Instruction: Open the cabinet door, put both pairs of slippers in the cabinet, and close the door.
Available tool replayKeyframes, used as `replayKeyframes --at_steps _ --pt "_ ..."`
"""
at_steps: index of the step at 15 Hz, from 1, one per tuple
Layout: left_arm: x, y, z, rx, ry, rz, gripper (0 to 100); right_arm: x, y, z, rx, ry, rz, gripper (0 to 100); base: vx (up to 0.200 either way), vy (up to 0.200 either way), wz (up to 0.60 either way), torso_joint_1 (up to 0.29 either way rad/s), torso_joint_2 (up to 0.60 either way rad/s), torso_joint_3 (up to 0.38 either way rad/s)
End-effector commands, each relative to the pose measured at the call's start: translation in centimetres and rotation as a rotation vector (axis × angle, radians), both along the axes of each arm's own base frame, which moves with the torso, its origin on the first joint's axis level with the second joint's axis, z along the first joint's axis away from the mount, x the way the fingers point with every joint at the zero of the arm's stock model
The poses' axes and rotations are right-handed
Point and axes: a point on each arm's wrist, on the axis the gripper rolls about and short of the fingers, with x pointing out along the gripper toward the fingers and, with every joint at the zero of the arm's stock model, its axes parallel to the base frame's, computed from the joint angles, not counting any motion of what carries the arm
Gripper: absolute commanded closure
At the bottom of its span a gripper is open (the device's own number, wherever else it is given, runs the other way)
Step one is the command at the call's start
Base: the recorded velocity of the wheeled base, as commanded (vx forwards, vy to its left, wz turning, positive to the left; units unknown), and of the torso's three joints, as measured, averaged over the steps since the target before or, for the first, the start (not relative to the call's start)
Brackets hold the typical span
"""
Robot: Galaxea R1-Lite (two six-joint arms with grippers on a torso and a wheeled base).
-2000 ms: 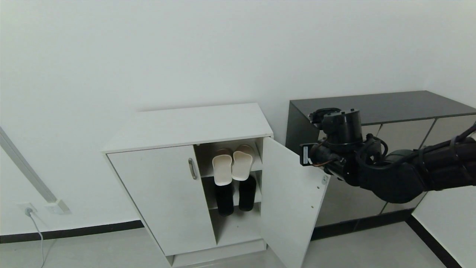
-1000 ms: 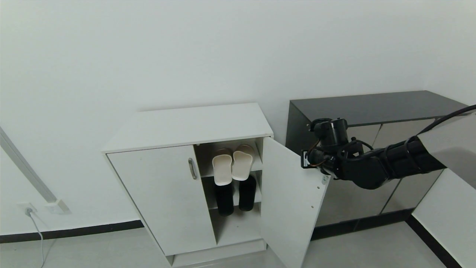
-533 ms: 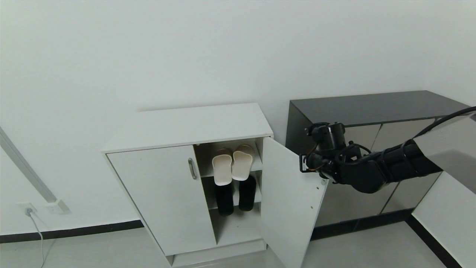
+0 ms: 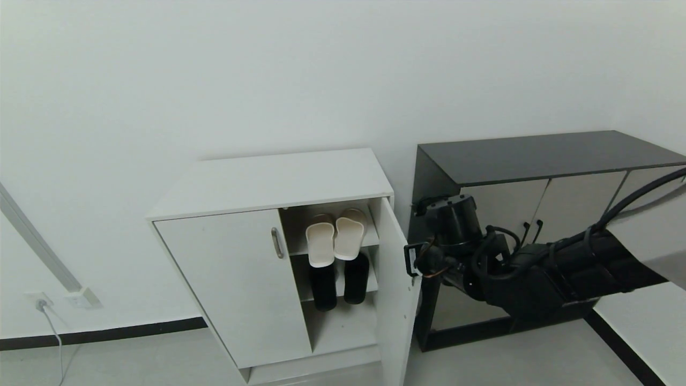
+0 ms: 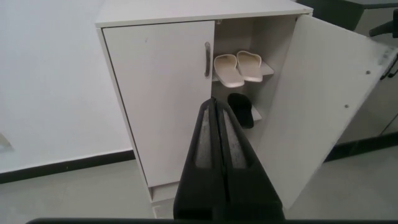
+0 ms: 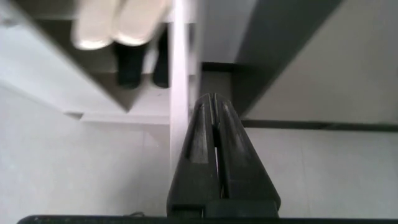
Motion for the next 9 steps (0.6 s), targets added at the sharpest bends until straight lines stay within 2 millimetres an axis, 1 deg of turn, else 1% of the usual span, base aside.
replayKeyframes --at_steps 1,2,4,5,9 --pt "0.0 0.0 0.0 -0.002 0.001 0.0 100 -2.6 1.4 0.7 0.013 -0.004 0.074 100 0.0 0.0 0.0 0.0 0.0 0.0" --pt "0.0 0.0 0.0 0.0 0.001 0.0 100 -3.5 2.1 0.8 0.029 0.001 0.101 100 0.0 0.0 0.0 0.0 0.0 0.0" --pt "0.0 0.0 0.0 -0.002 0.001 0.0 100 -4.5 3.0 1.2 0.047 0.002 0.145 100 0.0 0.0 0.0 0.0 0.0 0.0" --pt "0.0 0.0 0.0 0.0 0.001 0.0 100 -4.9 3.2 1.8 0.067 -0.022 0.165 100 0.0 0.0 0.0 0.0 0.0 0.0" --pt "0.0 0.0 0.0 0.0 0.001 0.0 100 -4.9 2.5 2.3 0.048 -0.051 0.163 100 0.0 0.0 0.0 0.0 0.0 0.0"
